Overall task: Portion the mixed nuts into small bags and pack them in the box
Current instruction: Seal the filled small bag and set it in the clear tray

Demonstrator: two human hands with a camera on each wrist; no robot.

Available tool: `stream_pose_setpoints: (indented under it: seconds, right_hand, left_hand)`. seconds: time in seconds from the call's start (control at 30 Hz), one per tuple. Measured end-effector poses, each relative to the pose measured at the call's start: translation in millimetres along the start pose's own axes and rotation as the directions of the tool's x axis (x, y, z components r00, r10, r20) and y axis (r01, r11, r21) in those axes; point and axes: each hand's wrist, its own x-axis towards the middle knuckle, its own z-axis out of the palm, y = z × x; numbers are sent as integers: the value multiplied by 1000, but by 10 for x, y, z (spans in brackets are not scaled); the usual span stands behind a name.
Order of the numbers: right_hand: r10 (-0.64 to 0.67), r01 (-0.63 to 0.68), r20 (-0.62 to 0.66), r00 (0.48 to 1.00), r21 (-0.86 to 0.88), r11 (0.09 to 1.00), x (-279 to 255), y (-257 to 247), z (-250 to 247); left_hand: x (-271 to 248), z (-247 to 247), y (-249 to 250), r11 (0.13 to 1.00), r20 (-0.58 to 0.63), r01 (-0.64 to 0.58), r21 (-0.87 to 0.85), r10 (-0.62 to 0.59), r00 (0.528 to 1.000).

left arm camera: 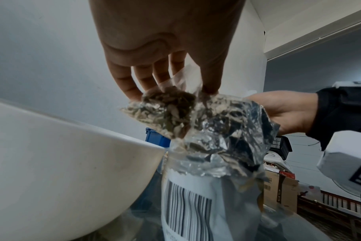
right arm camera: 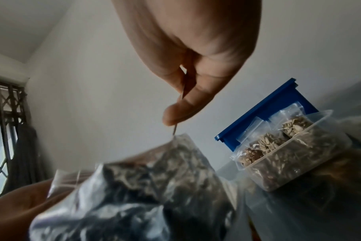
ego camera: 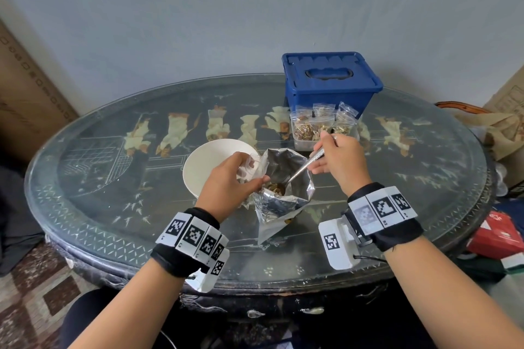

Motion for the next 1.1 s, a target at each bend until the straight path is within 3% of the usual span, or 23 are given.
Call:
stream_pose_setpoints:
  seconds: [0.3, 0.63, 1.1]
  right_hand:
    - [21, -2, -138, 990, 140, 990, 38, -38, -201]
    - [-3, 77, -256, 967, 280, 957, 44, -238, -408]
    - [-85, 143, -227, 970, 252, 957, -43, -382, -234]
  left_hand:
    - [59, -117, 65, 999, -14, -41, 24, 41, 999]
    - [118, -202, 148, 951, 149, -76, 299, 32, 988]
    - [212, -130, 260, 931, 212, -168, 324, 101, 972]
